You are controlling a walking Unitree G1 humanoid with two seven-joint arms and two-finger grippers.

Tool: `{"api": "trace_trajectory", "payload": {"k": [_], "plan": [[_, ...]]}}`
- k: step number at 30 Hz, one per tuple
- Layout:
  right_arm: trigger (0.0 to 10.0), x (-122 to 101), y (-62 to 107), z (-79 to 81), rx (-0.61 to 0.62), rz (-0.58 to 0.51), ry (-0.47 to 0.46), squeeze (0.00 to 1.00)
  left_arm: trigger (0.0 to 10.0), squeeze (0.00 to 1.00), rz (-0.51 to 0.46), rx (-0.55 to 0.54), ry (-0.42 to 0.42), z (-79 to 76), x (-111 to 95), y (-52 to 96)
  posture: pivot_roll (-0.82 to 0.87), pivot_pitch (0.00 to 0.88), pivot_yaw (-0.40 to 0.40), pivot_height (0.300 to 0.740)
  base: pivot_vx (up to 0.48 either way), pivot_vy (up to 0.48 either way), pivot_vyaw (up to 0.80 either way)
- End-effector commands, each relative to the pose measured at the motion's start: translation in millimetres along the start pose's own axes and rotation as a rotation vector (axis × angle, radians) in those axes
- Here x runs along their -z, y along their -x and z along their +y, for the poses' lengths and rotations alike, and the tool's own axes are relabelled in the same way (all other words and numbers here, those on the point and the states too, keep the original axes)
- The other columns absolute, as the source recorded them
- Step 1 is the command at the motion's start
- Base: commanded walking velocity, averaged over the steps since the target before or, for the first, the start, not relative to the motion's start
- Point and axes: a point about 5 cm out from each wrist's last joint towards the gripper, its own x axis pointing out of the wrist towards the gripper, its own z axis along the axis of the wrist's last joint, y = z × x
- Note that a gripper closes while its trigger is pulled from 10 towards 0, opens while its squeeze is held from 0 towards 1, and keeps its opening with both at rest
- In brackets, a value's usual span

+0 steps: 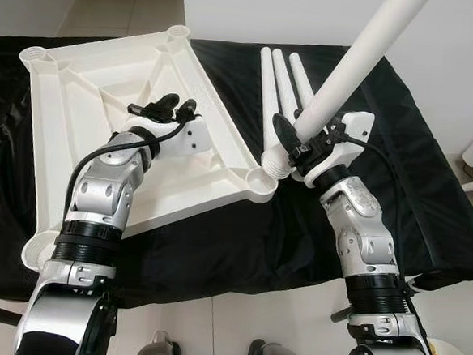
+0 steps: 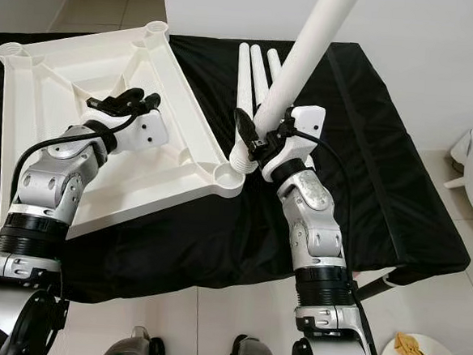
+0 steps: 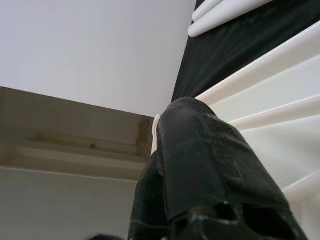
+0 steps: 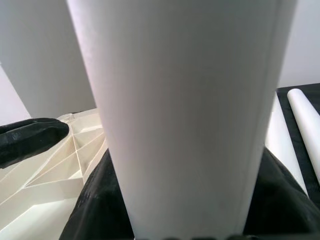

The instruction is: Building children table

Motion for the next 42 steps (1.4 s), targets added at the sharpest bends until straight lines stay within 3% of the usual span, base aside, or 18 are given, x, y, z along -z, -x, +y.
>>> {"api": "trace_trajectory", "payload": {"k": [1, 10, 20, 32, 42], "plan": [[10.0, -2.3, 1.6, 4.1, 0.01, -0.03, -0.002, 0.0, 10.0, 0.0, 0.013, -0.054, -0.025, 4.6, 0.8, 0.1, -0.11, 0.128, 0.105, 0.74, 0.0, 0.0, 0.0], [10.0, -0.7, 4.1, 5.3, 0.03, -0.033, -0.008, 0.0, 10.0, 0.0, -0.002, -0.031, -0.055, 3.5, -0.4, 2.5, -0.11, 0.133, 0.107, 0.74, 0.0, 0.0, 0.0], [10.0, 0.3, 5.2, 5.6, 0.032, -0.029, -0.011, 0.0, 10.0, 0.0, -0.005, 0.017, -0.012, -1.7, 1.8, 6.0, -0.1, 0.123, 0.103, 0.74, 0.0, 0.0, 0.0], [10.0, -1.2, 6.3, 12.4, 0.038, -0.046, -0.039, 0.0, 10.0, 0.0, 0.023, 0.011, -0.03, 3.3, 5.6, 14.6, -0.05, 0.12, 0.127, 0.74, 0.0, 0.0, 0.0], [10.0, -4.3, 2.3, 5.9, 0.027, -0.043, -0.022, 0.0, 10.0, 0.0, 0.013, -0.006, -0.023, 3.4, 2.8, 14.1, -0.07, 0.122, 0.102, 0.74, 0.0, 0.0, 0.0]]}}
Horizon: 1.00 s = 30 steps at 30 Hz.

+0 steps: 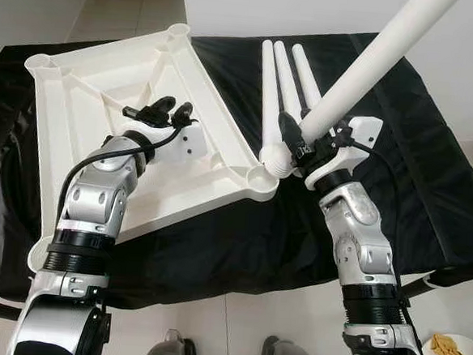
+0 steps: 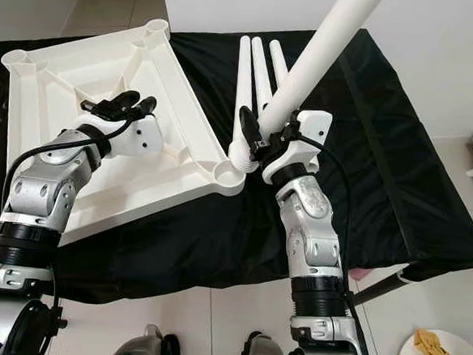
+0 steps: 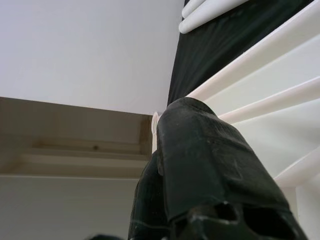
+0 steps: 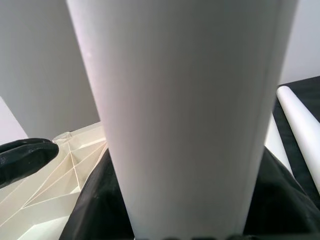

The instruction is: Building children table

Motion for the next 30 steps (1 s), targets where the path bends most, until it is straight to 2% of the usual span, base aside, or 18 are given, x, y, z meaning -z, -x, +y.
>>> {"api": "trace_trajectory", "payload": {"k": [1, 8, 30], "plan": [[10.0, -1.7, -2.7, -0.3, -0.012, 0.0, -0.003, 0.0, 10.0, 0.0, 0.015, -0.02, 0.007, 3.8, 1.1, 2.8, -0.09, 0.13, 0.099, 0.74, 0.0, 0.0, 0.0], [10.0, -0.9, 1.2, -0.5, -0.009, 0.011, 0.004, 0.0, 10.0, 0.0, 0.014, -0.019, -0.006, 3.3, 1.3, 1.7, -0.09, 0.139, 0.095, 0.74, 0.0, 0.0, 0.0], [10.0, 0.3, -0.9, 1.5, -0.024, 0.02, 0.01, 0.0, 10.0, 0.0, 0.013, -0.014, -0.022, 0.8, 1.2, 1.1, -0.09, 0.127, 0.089, 0.74, 0.0, 0.0, 0.0]]}}
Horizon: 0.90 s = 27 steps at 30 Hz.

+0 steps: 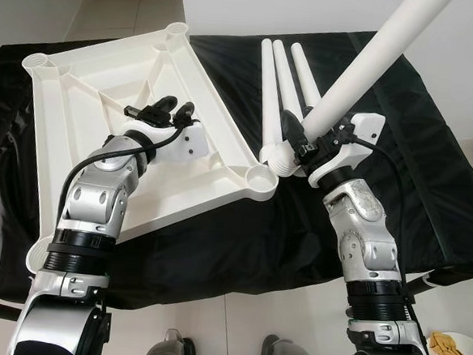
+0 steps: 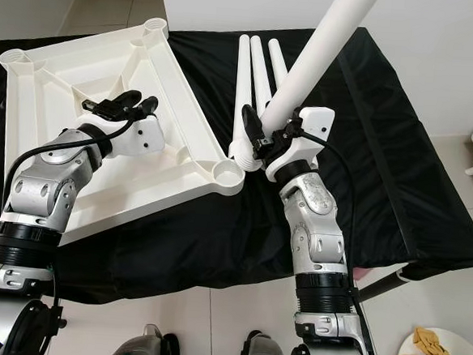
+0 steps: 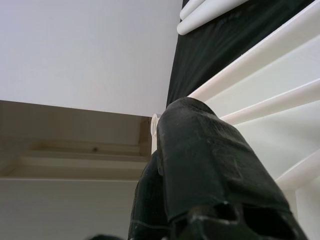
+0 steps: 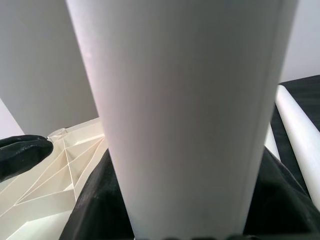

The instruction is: Building children table

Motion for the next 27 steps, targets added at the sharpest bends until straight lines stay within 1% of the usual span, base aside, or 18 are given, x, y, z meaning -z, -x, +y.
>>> {"api": "trace_trajectory", "payload": {"k": [1, 27], "plan": [[10.0, 0.9, -1.3, 4.3, -0.022, 0.005, -0.005, 0.0, 10.0, 0.0, 0.01, -0.022, -0.02, 2.0, 2.1, 1.3, -0.09, 0.127, 0.089, 0.74, 0.0, 0.0, 0.0], [10.0, 0.3, -0.4, 4.7, -0.032, 0.005, 0.001, 0.0, 10.0, 0.0, 0.011, -0.022, -0.038, -0.1, 4.3, 3.6, -0.1, 0.13, 0.083, 0.74, 0.0, 0.0, 0.0]]}}
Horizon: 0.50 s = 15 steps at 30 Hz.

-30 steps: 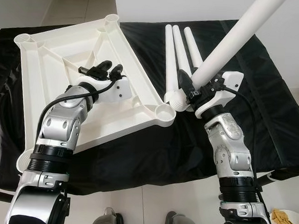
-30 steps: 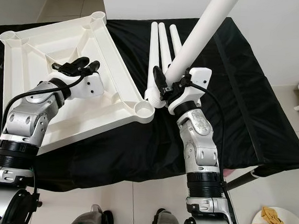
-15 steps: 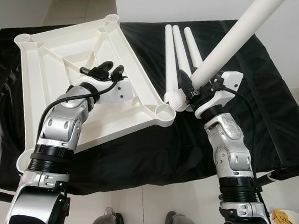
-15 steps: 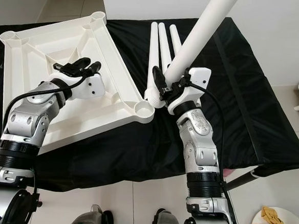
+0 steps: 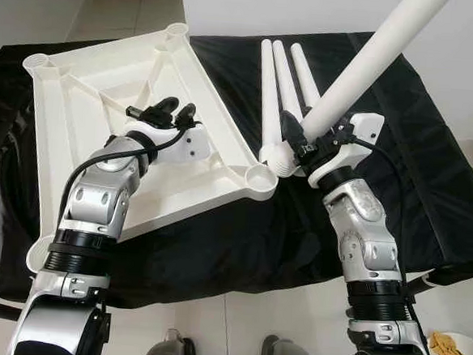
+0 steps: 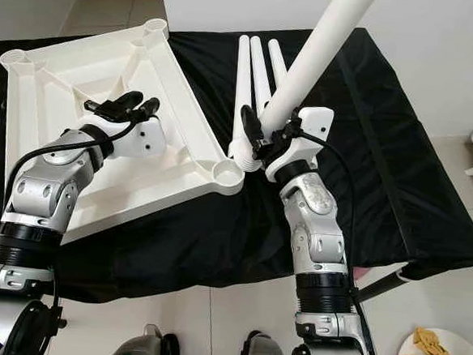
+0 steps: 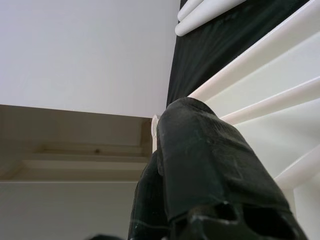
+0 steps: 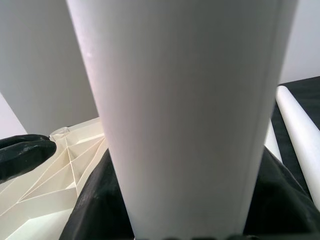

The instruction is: Building children table

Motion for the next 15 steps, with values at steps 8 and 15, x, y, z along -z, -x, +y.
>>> {"api": "trace_trajectory", "payload": {"k": [8, 15], "plan": [[10.0, -1.8, 3.3, 2.5, -0.02, -0.002, 0.024, 0.0, 10.0, 0.0, 0.002, -0.045, -0.011, 1.5, 5.3, 6.6, -0.1, 0.135, 0.074, 0.74, 0.0, 0.0, 0.0], [10.0, -7.8, 9.2, 3.6, -0.014, -0.025, 0.047, 0.0, 10.0, 0.0, -0.013, -0.067, -0.002, 3.9, 2.7, 9.7, -0.06, 0.134, 0.091, 0.74, 0.0, 0.0, 0.0]]}}
